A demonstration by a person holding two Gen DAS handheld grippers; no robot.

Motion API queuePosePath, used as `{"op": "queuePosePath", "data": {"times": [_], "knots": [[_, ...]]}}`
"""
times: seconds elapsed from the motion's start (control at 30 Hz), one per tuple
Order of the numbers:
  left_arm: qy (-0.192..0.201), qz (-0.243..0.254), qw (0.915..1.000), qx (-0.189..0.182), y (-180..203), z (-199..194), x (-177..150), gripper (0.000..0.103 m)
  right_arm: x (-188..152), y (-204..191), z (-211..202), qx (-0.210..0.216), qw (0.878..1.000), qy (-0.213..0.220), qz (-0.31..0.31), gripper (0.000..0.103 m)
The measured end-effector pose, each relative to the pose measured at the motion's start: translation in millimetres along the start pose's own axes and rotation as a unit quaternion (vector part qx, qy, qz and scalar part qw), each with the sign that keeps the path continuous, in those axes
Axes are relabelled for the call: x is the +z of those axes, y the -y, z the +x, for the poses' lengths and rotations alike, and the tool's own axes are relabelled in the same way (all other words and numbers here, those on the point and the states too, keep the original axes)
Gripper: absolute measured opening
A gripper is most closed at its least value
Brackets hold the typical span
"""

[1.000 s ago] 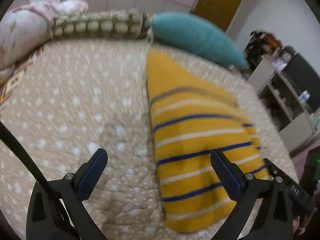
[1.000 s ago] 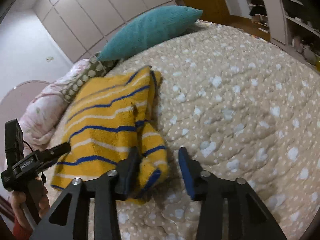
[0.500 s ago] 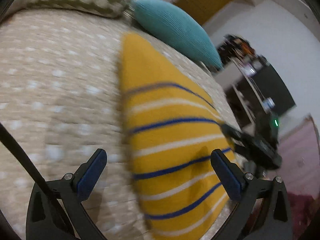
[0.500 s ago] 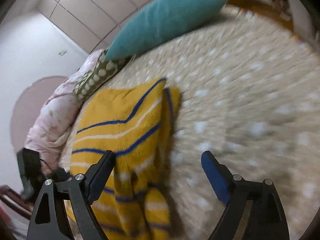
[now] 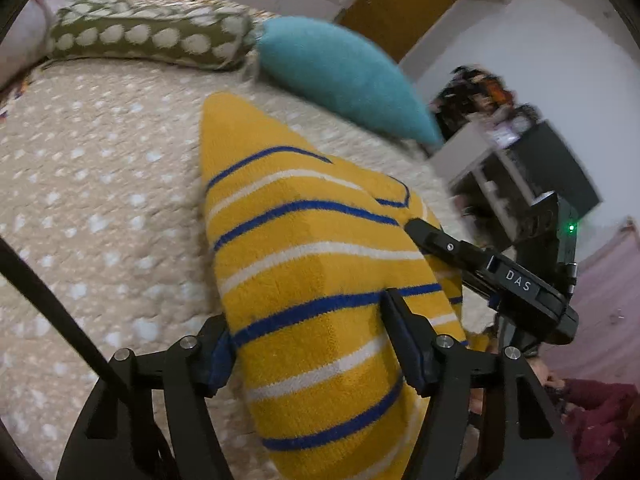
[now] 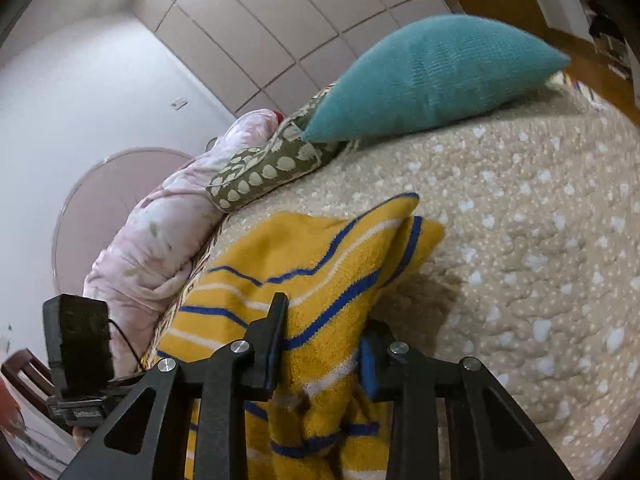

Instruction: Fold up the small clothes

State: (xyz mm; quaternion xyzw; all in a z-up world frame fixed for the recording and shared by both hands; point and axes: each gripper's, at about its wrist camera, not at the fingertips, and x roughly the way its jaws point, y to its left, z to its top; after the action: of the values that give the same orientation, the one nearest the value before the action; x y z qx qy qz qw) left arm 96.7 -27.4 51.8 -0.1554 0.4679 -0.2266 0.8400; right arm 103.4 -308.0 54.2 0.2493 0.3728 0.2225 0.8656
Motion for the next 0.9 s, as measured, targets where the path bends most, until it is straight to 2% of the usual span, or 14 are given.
{"op": "queuePosePath", "data": {"times": [0.07, 0.1, 0.13, 0.17, 0.2, 0.27, 0.37, 0.47, 0.53, 0.67, 0.77, 0.83, 0.9], "knots": [[-0.024, 0.002, 0.9984, 0.051, -3.4, 20.3, -8.4, 0.067, -9.6, 12.9, 15.0, -0.029, 0.999, -0.021, 0.015, 0.036], [-0.032, 0.002, 0.9974, 0.065, -7.2, 26.8, -13.1, 0.070, -13.9, 20.9, 23.2, -0.048, 0.998, -0.032, 0.021, 0.041], [-0.025, -0.001, 0.9976, 0.064, -11.8, 28.0, -20.0, 0.075, -20.7, 30.8, 31.1, -0.074, 0.996, -0.040, 0.029, 0.058], [-0.017, -0.003, 0.9978, 0.064, -12.6, 26.1, -23.8, 0.076, -24.0, 37.5, 32.6, -0.081, 0.995, -0.041, 0.036, 0.065], [-0.009, -0.003, 0.9977, 0.067, -12.7, 20.3, -27.7, 0.076, -24.9, 41.2, 30.7, -0.085, 0.995, -0.036, 0.043, 0.068], [0.015, 0.000, 0.9969, 0.077, -9.5, 0.6, -37.6, 0.076, -24.2, 41.1, 19.1, -0.086, 0.994, -0.029, 0.054, 0.068], [0.058, 0.018, 0.9933, 0.099, -2.5, -30.6, -58.4, 0.078, -22.1, 13.8, -10.9, -0.120, 0.993, 0.002, -0.001, 0.067], [0.098, 0.022, 0.9851, 0.140, -3.2, -64.7, -90.0, 0.083, -29.5, -22.0, -42.7, -0.106, 0.993, 0.023, -0.051, 0.055], [0.108, 0.015, 0.9804, 0.164, -11.9, -76.7, -110.1, 0.083, -38.3, -39.5, -52.0, -0.095, 0.992, 0.023, -0.077, 0.042], [0.100, -0.016, 0.9695, 0.223, -45.9, -84.4, -144.5, 0.084, -70.8, -73.7, -38.6, -0.084, 0.989, 0.001, -0.126, 0.039], [0.084, -0.036, 0.9612, 0.261, -71.8, -83.0, -162.9, 0.084, -99.8, -70.2, -13.7, -0.095, 0.987, -0.038, -0.121, 0.039], [0.093, -0.031, 0.9626, 0.253, -77.4, -82.4, -168.0, 0.085, -114.1, -57.9, -0.4, -0.125, 0.985, -0.047, -0.110, 0.039], [0.098, -0.017, 0.9619, 0.255, -74.0, -78.9, -172.3, 0.091, -119.3, -53.5, -3.0, -0.126, 0.986, -0.033, -0.107, 0.039]]}}
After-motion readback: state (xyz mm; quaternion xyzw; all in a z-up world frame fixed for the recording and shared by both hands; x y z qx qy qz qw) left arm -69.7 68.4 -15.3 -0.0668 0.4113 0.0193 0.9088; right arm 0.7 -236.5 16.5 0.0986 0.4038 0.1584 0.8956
